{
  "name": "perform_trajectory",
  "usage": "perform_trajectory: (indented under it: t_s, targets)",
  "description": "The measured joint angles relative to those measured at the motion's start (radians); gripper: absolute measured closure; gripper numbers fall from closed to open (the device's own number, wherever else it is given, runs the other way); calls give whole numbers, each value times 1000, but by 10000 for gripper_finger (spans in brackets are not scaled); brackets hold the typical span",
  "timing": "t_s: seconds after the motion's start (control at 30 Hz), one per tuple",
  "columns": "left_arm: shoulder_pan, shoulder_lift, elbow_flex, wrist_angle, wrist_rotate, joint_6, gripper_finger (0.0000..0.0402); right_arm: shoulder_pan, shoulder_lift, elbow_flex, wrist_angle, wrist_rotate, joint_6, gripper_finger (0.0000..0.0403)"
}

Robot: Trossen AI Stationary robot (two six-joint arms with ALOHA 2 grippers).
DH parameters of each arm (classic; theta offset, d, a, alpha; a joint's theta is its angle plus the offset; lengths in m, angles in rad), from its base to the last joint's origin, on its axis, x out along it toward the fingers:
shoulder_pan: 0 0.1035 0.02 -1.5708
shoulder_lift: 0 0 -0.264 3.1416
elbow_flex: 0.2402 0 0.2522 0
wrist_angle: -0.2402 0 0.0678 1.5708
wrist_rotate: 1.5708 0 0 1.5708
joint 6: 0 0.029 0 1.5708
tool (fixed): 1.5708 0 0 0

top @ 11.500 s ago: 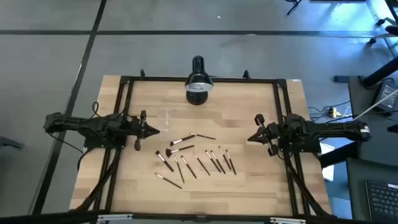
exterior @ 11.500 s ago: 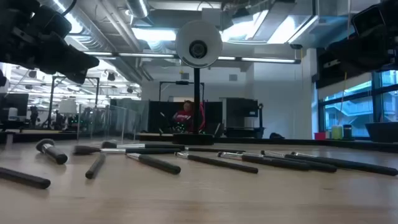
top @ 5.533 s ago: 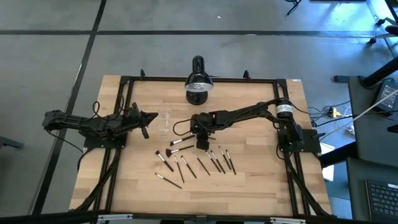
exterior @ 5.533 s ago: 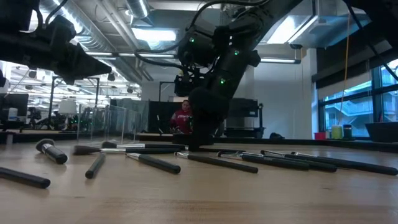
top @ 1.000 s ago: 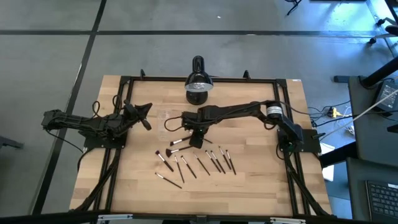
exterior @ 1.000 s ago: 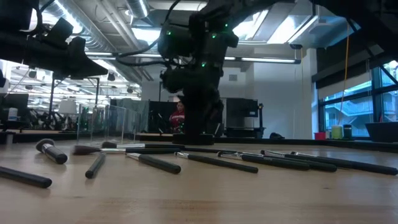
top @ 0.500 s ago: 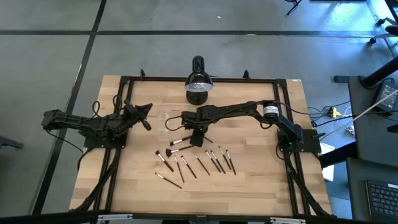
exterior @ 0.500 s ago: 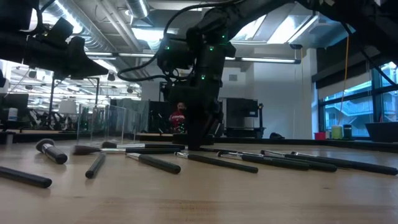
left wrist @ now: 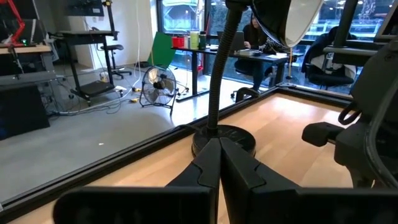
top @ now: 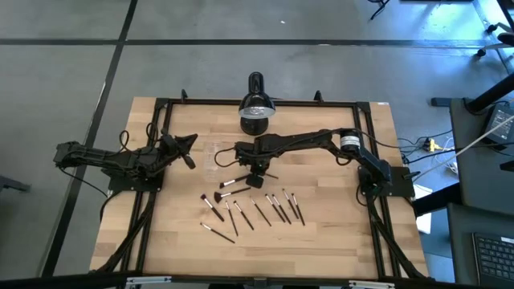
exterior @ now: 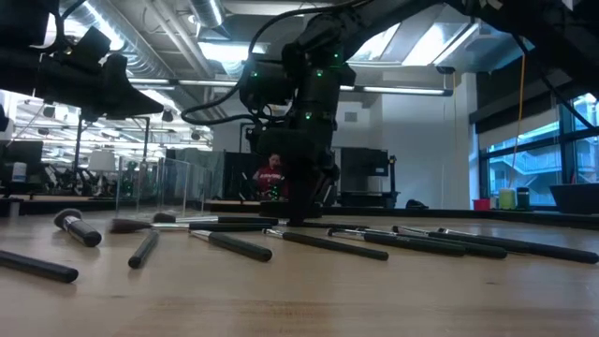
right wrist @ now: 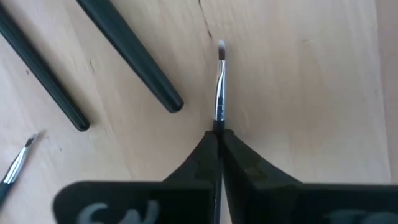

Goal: Sort items
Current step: Put the eye liner brush into the transparent organizer

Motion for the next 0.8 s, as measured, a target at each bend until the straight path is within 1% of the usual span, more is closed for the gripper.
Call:
perform_trajectory:
  t_s: [0.13, 0.23, 0.5, 0.8]
  targets:
    - [0, 0, 0, 0, 0, 1, 398, 0, 0, -1, 1, 1, -6, 373]
    - [0, 0, 0, 0, 0, 7, 397, 0, 0, -2, 2, 2, -6, 368]
    - [0, 0, 0, 0, 0, 8, 396, 1, 4, 62, -40, 3, -7, 389]
    - [0, 0, 0, -19, 44, 7, 396, 3, 2, 134, -48, 17, -9, 392]
